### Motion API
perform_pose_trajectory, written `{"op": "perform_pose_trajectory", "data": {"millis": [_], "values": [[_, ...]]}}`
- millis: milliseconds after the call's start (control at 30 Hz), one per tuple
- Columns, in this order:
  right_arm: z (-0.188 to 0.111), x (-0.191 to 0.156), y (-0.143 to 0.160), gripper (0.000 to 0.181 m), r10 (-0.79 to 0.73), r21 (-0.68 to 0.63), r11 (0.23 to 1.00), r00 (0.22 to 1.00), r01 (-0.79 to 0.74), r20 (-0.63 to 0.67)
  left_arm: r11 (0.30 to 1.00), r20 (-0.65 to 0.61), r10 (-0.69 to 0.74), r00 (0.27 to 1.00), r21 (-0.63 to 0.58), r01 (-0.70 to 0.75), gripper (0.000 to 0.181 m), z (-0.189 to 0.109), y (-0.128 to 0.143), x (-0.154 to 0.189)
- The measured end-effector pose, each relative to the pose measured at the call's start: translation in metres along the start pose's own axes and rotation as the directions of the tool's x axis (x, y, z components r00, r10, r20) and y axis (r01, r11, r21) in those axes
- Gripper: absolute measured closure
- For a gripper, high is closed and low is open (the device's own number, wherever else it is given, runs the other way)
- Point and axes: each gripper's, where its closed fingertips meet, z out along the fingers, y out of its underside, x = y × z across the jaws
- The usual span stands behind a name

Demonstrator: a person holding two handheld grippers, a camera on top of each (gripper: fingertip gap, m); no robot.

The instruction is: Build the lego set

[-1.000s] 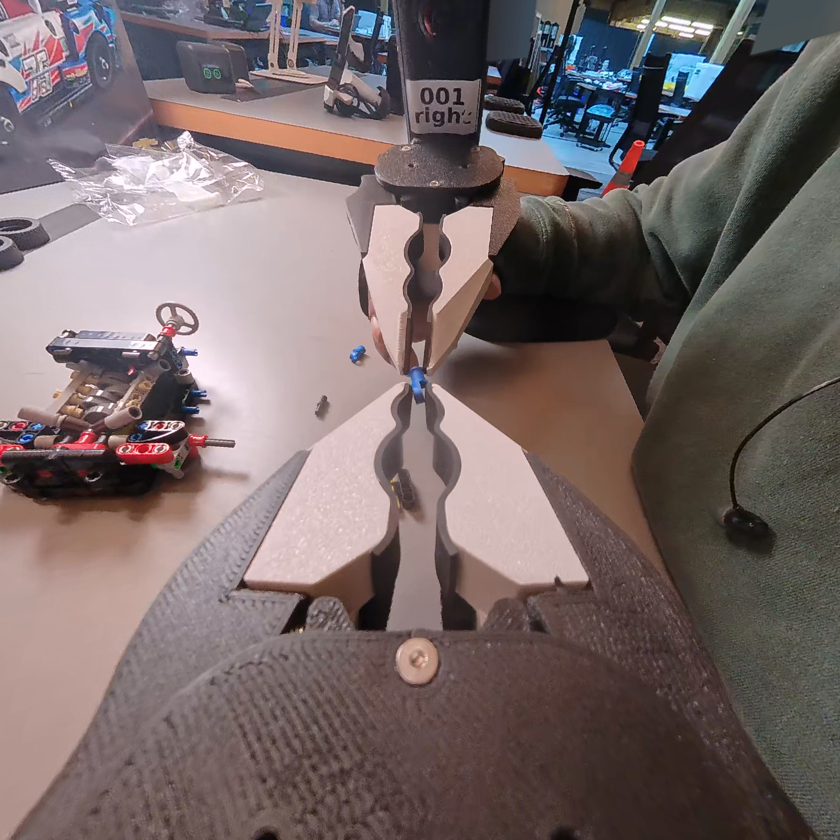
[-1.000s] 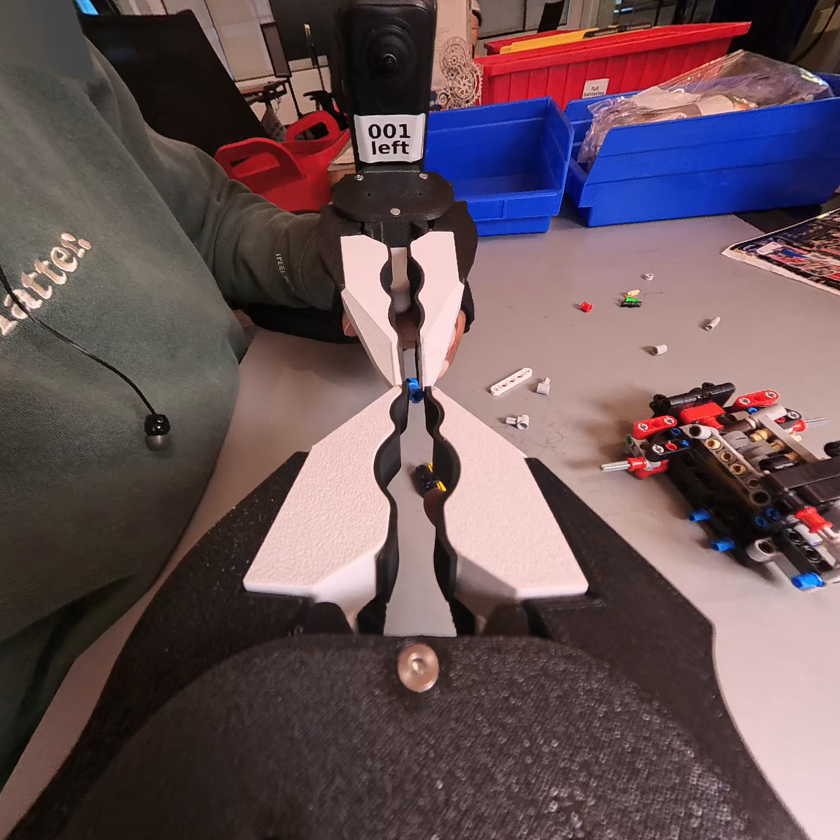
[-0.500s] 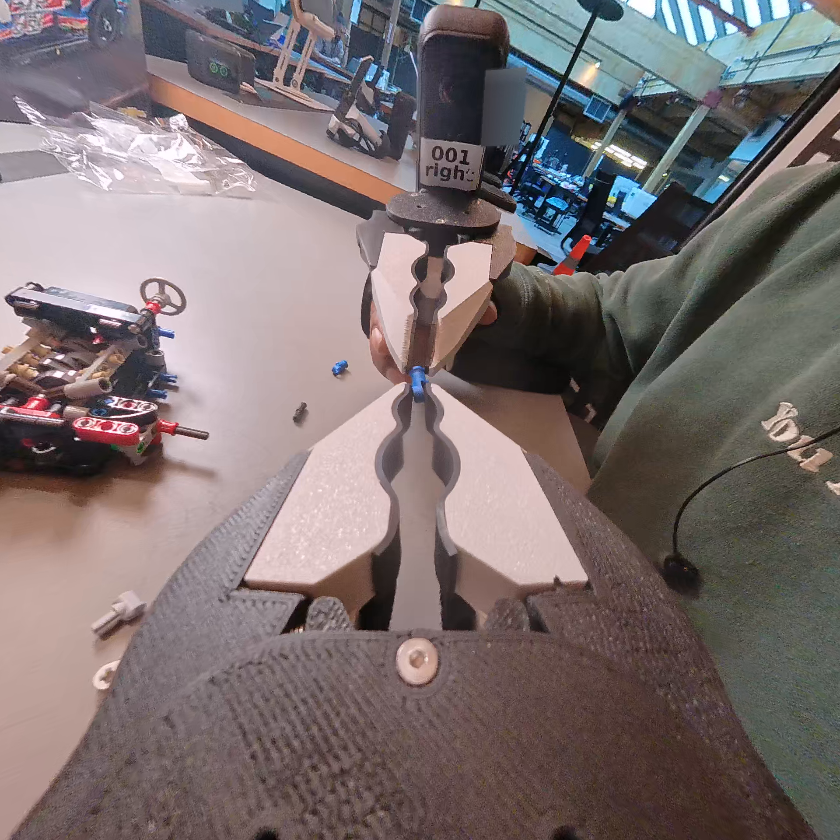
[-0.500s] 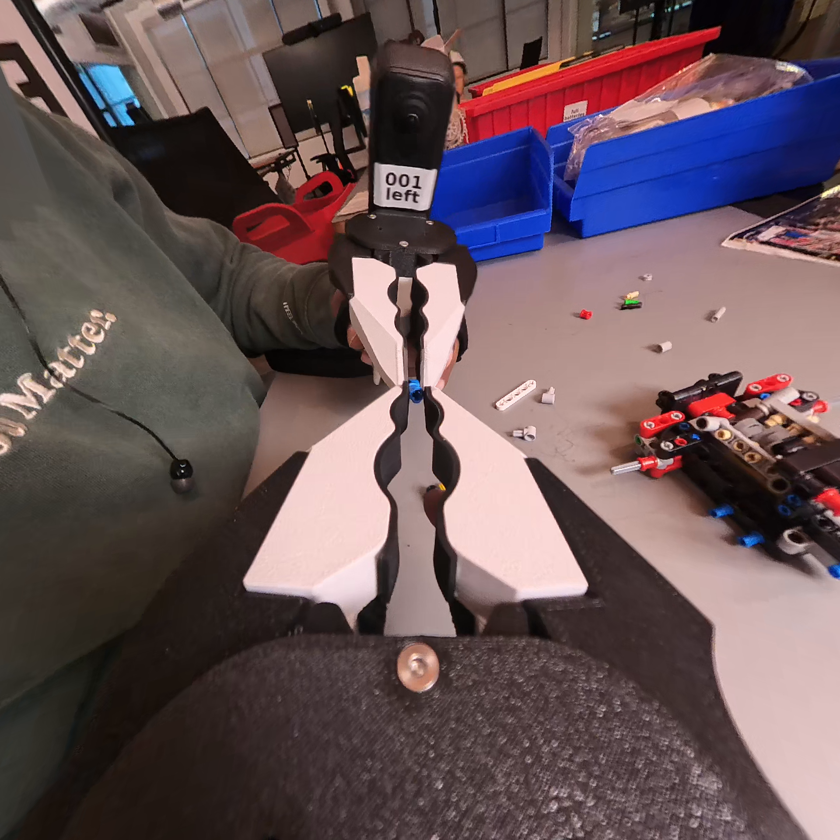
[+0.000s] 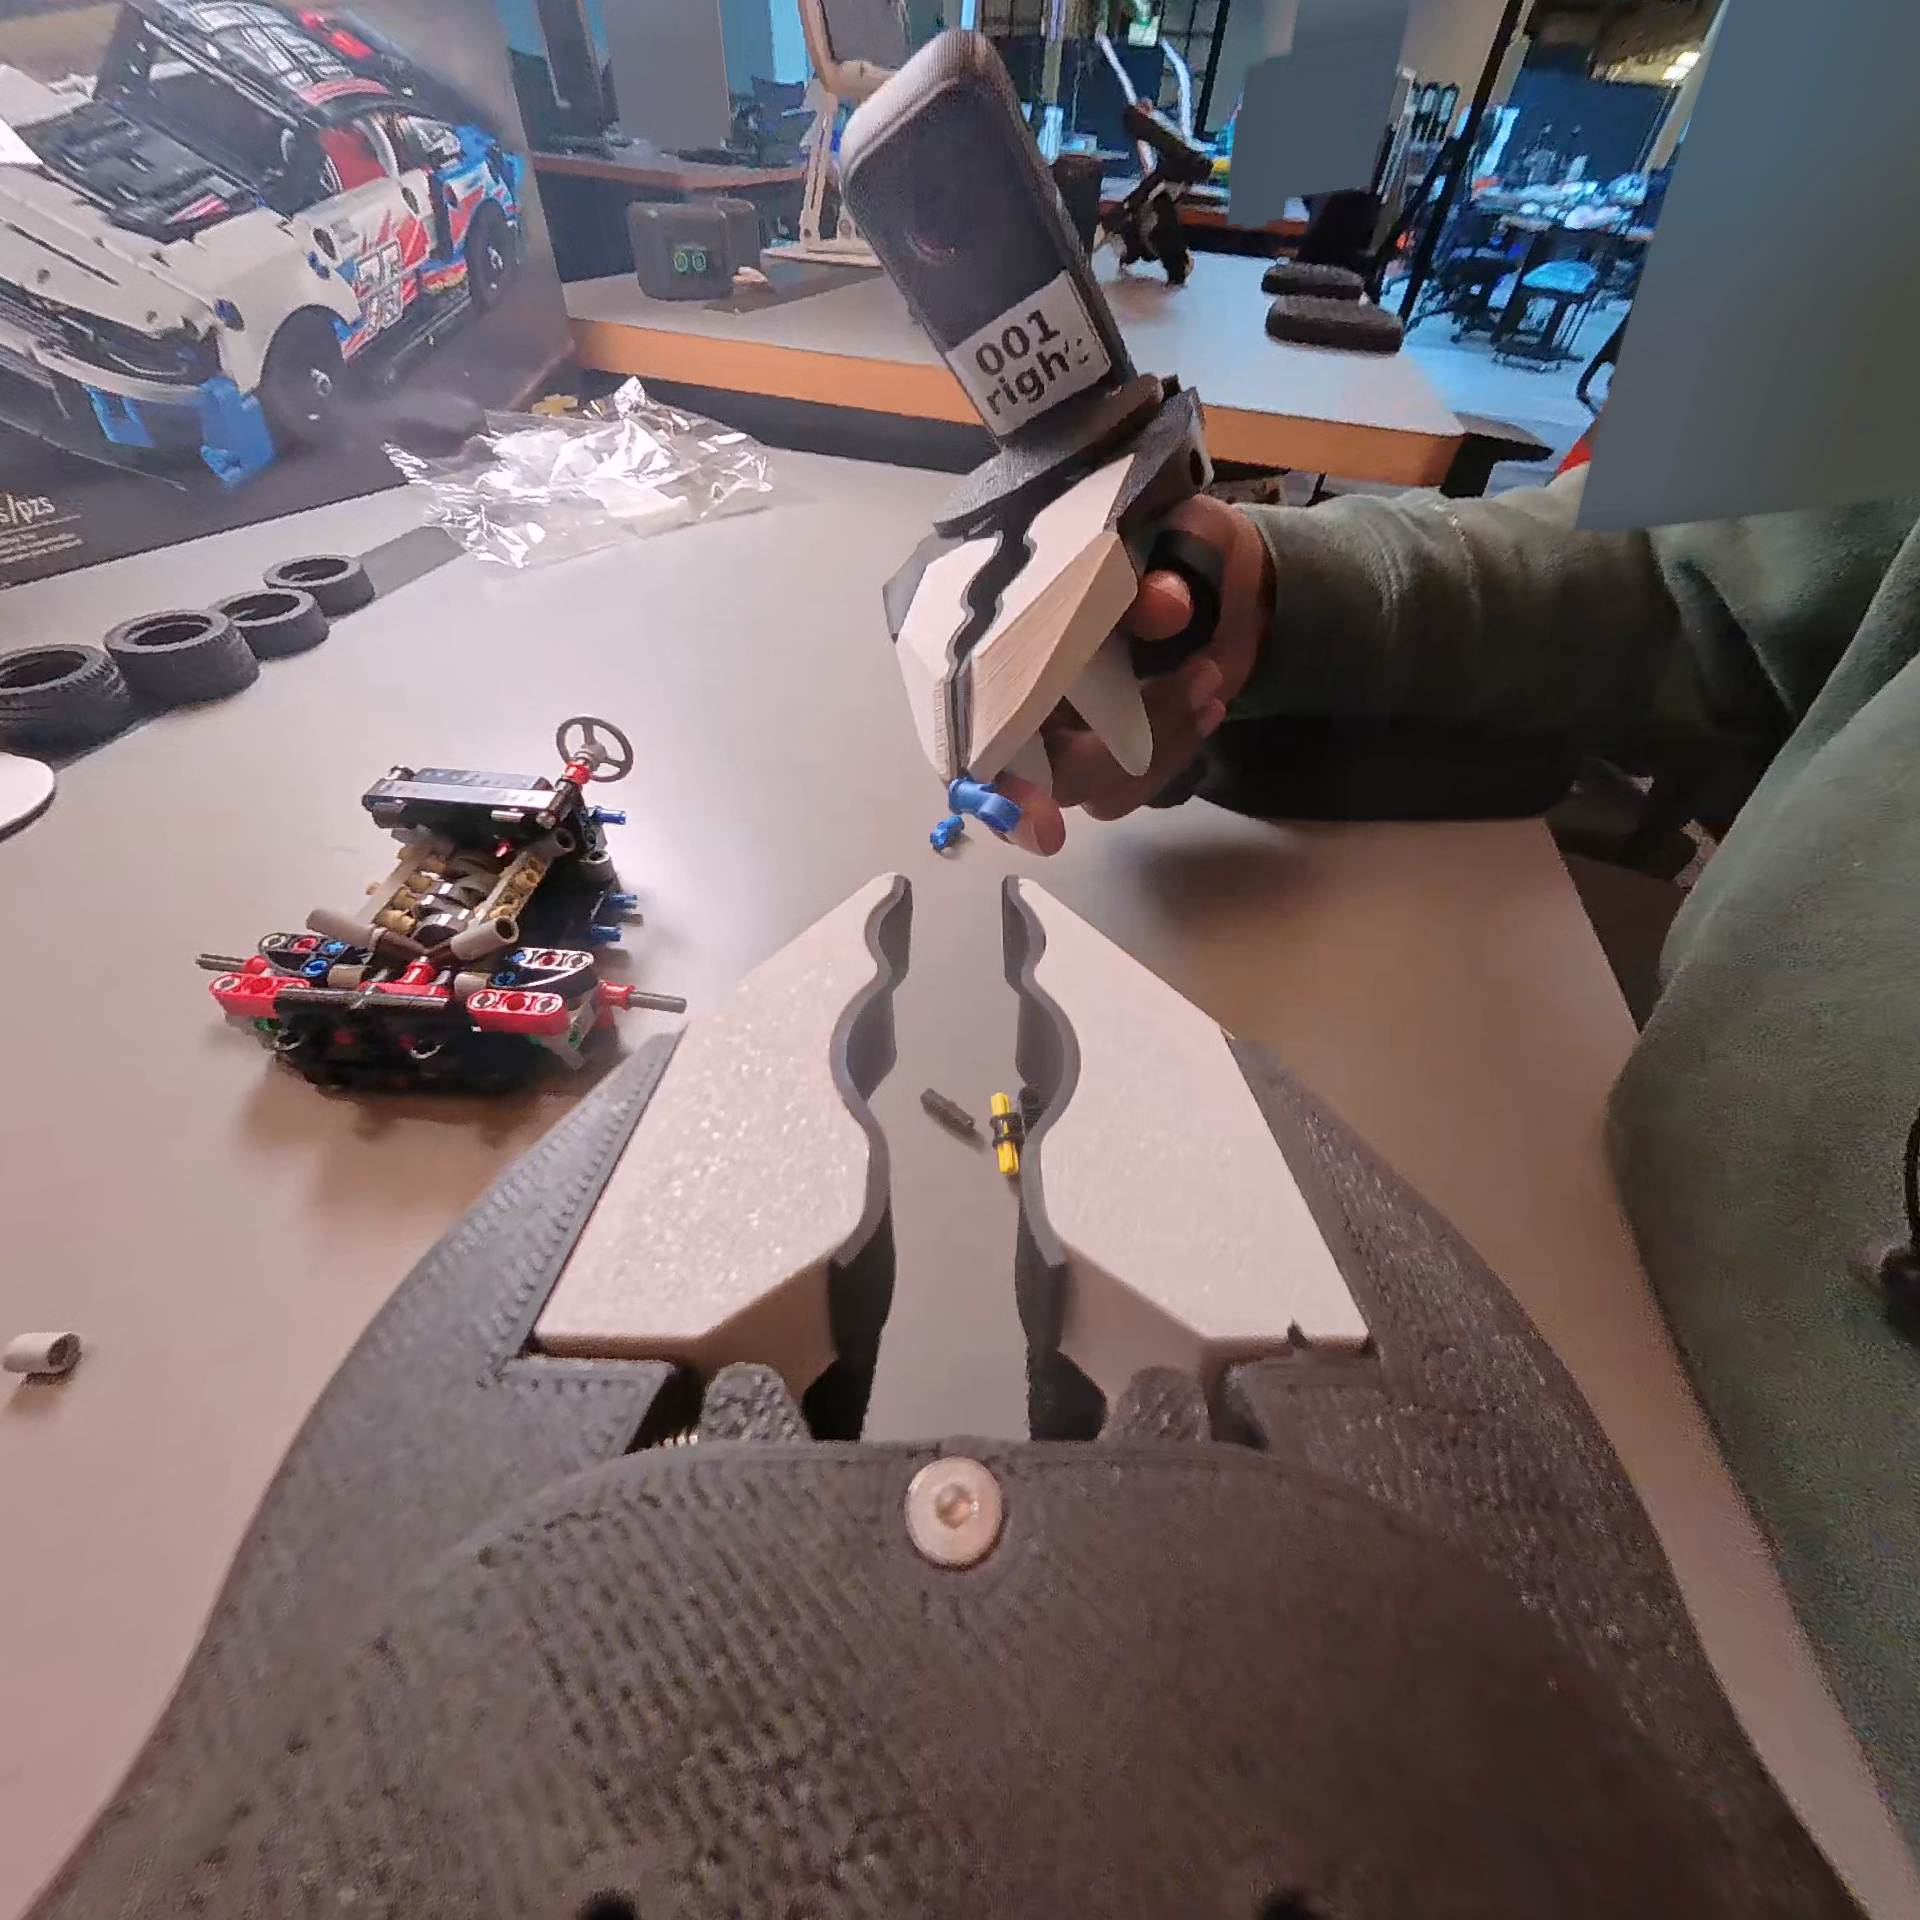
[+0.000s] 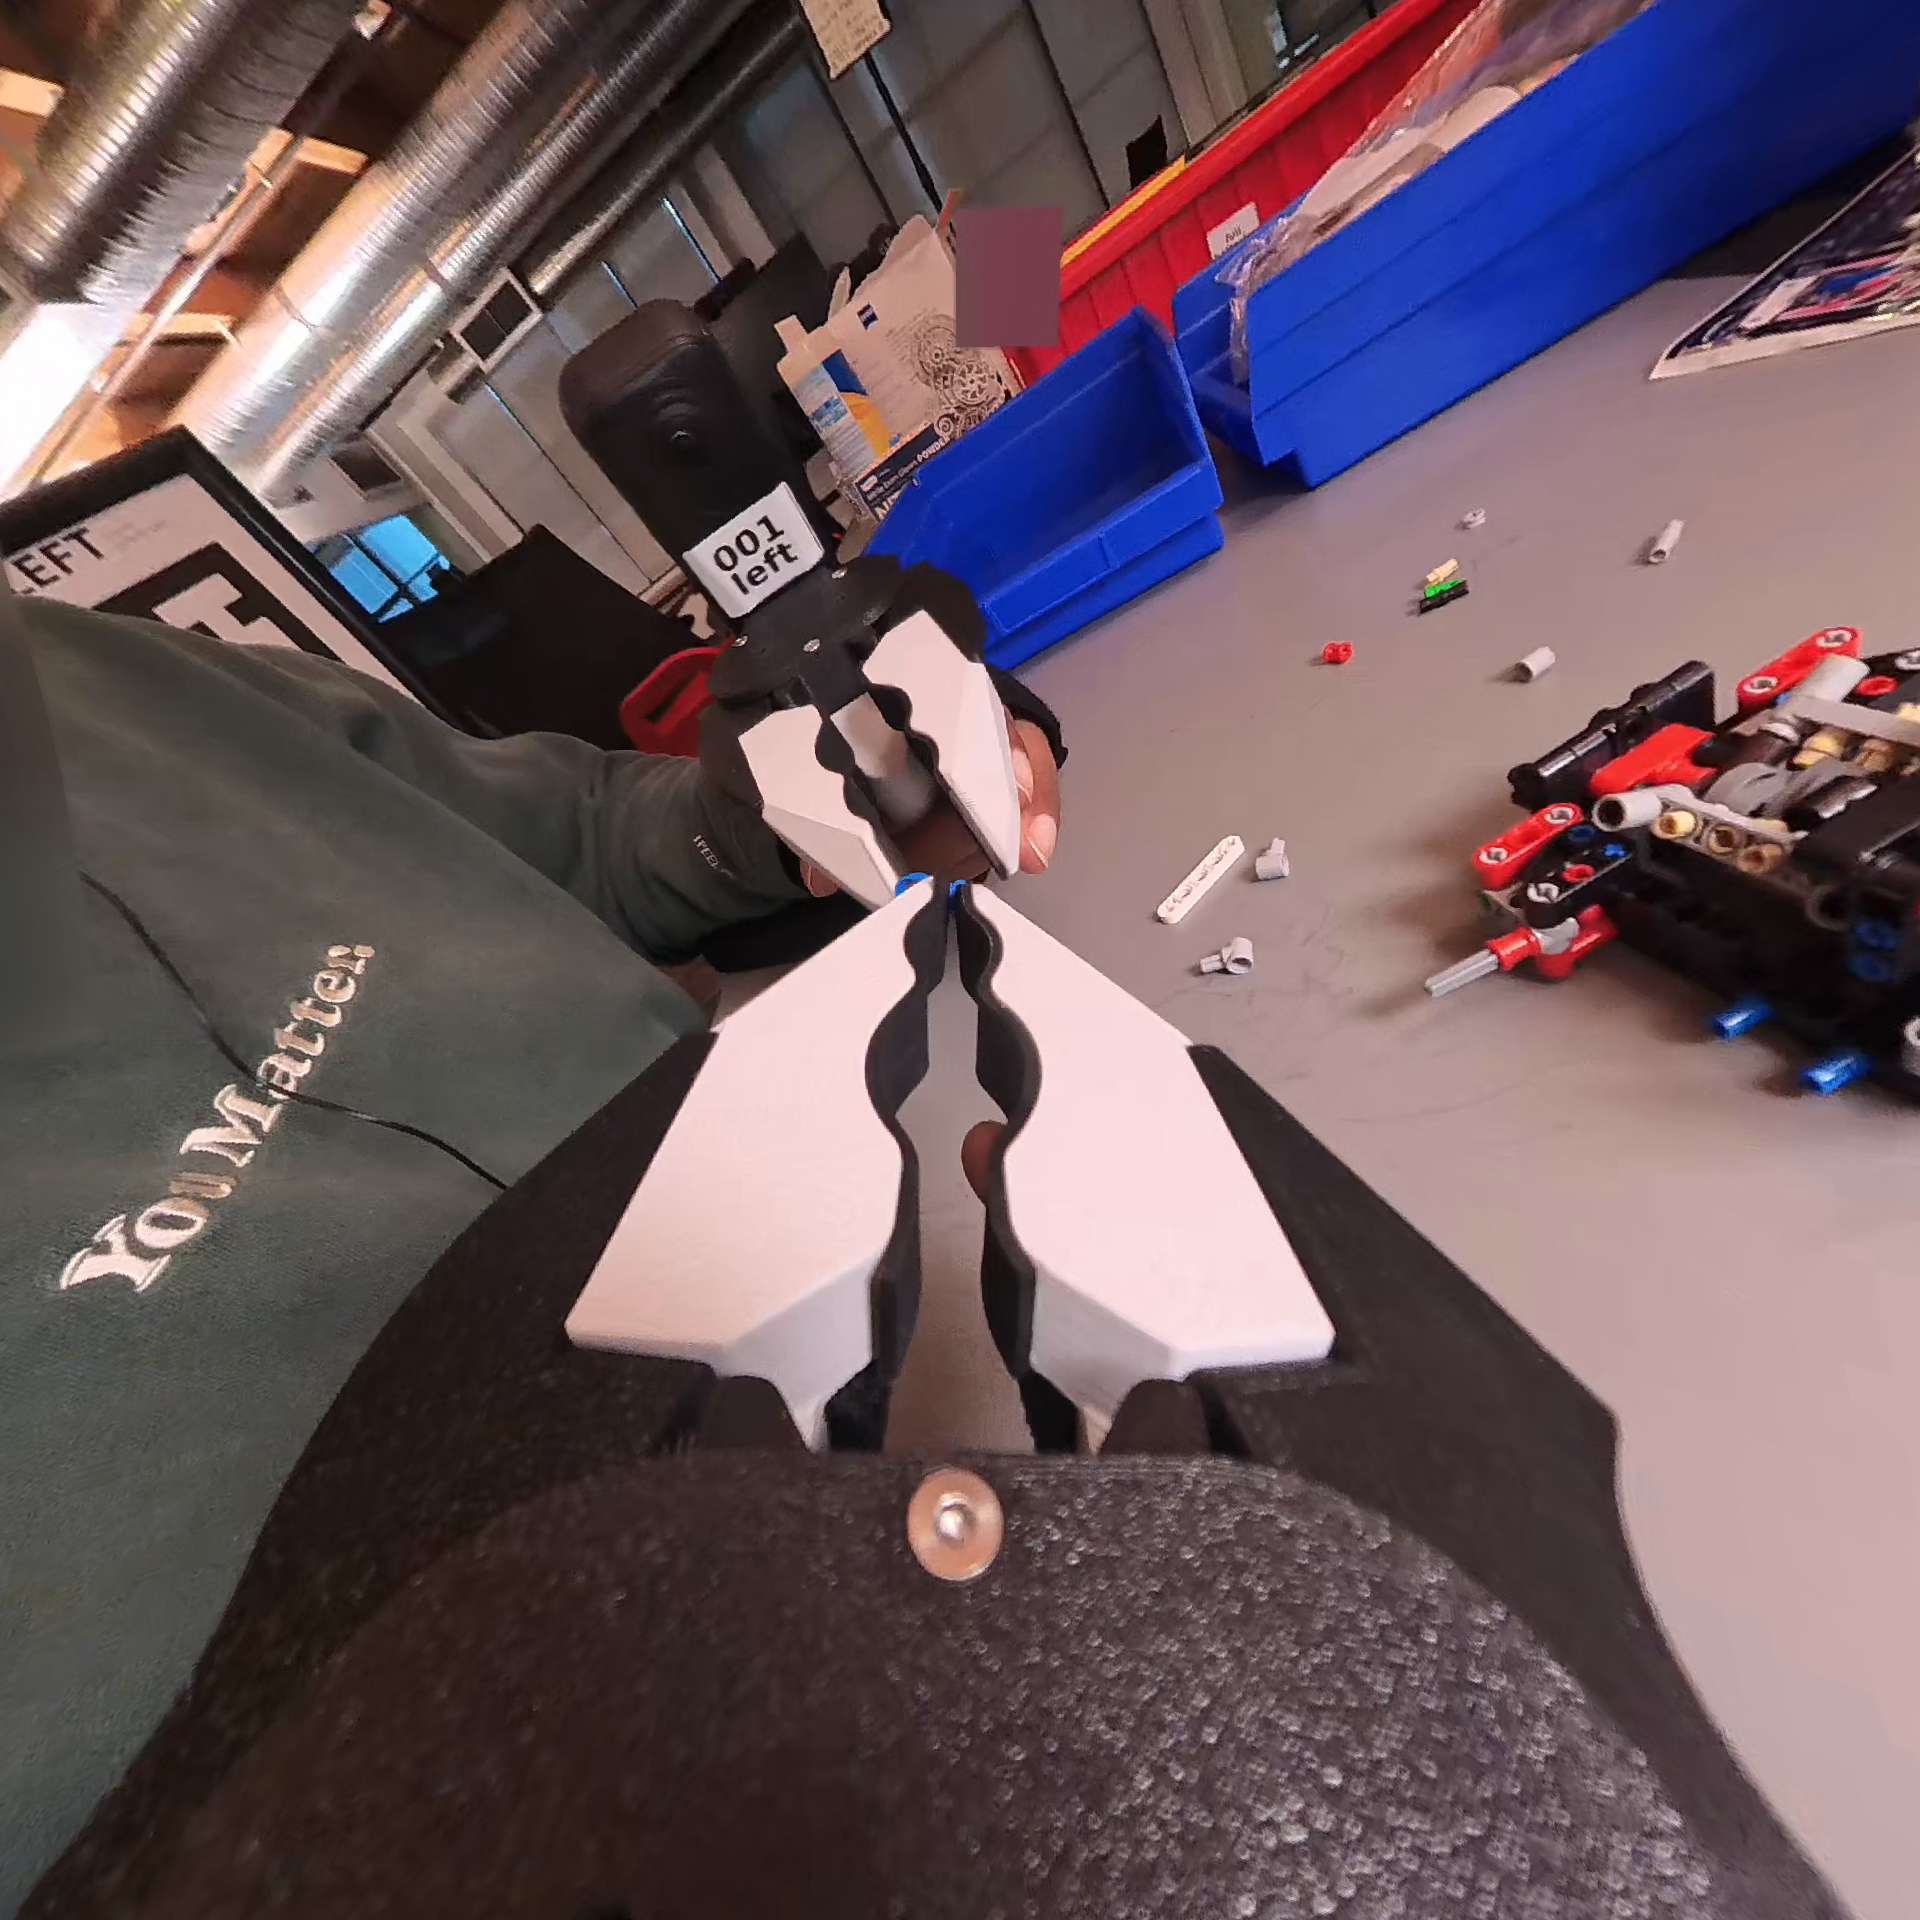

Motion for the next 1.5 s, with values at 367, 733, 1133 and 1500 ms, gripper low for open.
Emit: {"op": "perform_pose_trajectory", "data": {"millis": [367,733,1133,1500], "values": [[0.008,0.003,0.015,0.181,-0.157,-0.099,0.984,0.986,0.151,-0.054,0.991,-0.106,-0.132,0.986,-0.029,0.130,0.169,0.004,0.004,0.012],[0.008,-0.031,0.052,0.181,-0.556,-0.249,0.782,0.820,0.571,0.134,0.846,-0.379,-0.530,0.759,-0.293,0.445,0.171,0.007,0.027,0.052],[0.000,-0.006,0.071,0.181,-0.585,-0.411,0.715,0.806,0.566,0.093,0.865,-0.228,-0.440,0.869,-0.368,0.341,0.181,0.013,0.053,0.042],[-0.009,0.023,0.093,0.181,-0.640,-0.598,0.594,0.766,0.539,0.055,0.896,-0.043,-0.121,0.992,-0.434,0.090,0.158,0.010,0.073,0.014]]}}
